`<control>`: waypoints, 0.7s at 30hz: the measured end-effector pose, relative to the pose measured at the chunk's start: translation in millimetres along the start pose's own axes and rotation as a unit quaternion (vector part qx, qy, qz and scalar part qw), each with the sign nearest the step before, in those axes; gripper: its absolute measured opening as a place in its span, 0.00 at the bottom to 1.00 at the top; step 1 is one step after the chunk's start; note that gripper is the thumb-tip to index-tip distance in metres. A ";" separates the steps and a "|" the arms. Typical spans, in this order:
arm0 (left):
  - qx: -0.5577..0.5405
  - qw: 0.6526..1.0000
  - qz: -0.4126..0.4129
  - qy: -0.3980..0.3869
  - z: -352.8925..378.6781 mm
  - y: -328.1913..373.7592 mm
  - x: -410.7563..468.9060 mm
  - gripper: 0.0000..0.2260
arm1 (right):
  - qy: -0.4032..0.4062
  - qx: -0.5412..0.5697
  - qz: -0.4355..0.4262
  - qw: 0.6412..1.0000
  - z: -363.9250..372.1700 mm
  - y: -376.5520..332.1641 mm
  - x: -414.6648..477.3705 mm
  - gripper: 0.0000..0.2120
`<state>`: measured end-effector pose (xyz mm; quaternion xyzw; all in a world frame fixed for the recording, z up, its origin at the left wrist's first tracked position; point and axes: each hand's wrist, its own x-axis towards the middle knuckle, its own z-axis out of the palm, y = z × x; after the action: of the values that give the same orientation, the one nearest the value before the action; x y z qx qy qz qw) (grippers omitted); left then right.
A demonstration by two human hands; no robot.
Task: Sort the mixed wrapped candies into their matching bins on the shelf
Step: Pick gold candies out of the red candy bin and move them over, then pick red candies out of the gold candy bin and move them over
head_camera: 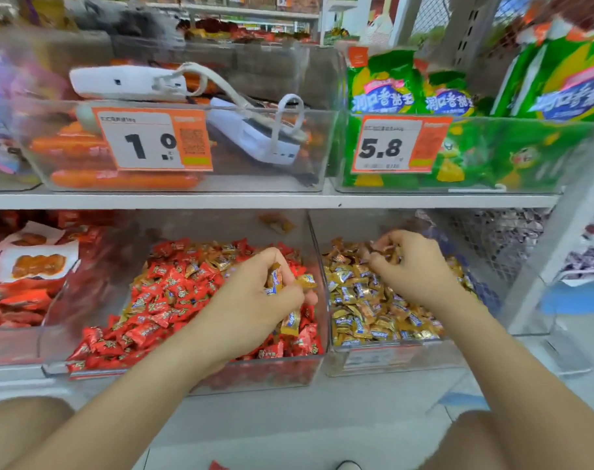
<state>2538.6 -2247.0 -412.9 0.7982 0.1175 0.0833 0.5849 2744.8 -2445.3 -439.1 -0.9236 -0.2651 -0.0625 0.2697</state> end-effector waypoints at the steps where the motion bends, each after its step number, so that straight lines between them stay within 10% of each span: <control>1: 0.002 1.000 0.011 0.001 9.2 5.7 2.1 0.05 | -0.056 -0.030 -0.024 0.998 2.0 15.1 0.0 0.19; 5: 0.064 0.994 0.088 0.000 47.4 32.2 12.7 0.07 | -0.184 -0.102 -0.104 0.972 14.4 54.8 -4.8 0.26; 15: 0.313 0.942 0.121 0.023 140.2 15.2 103.2 0.05 | -0.006 -0.052 -0.076 0.996 -6.9 98.9 -7.7 0.18; 21: 0.514 0.839 0.044 -0.175 150.2 7.6 123.0 0.26 | 0.070 0.089 -0.011 0.993 -34.3 81.0 -28.7 0.10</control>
<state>2697.8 -2351.4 -451.6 0.9897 0.0033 -0.1045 0.0973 2763.7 -2534.5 -455.2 -0.8864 -0.2598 -0.1062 0.3682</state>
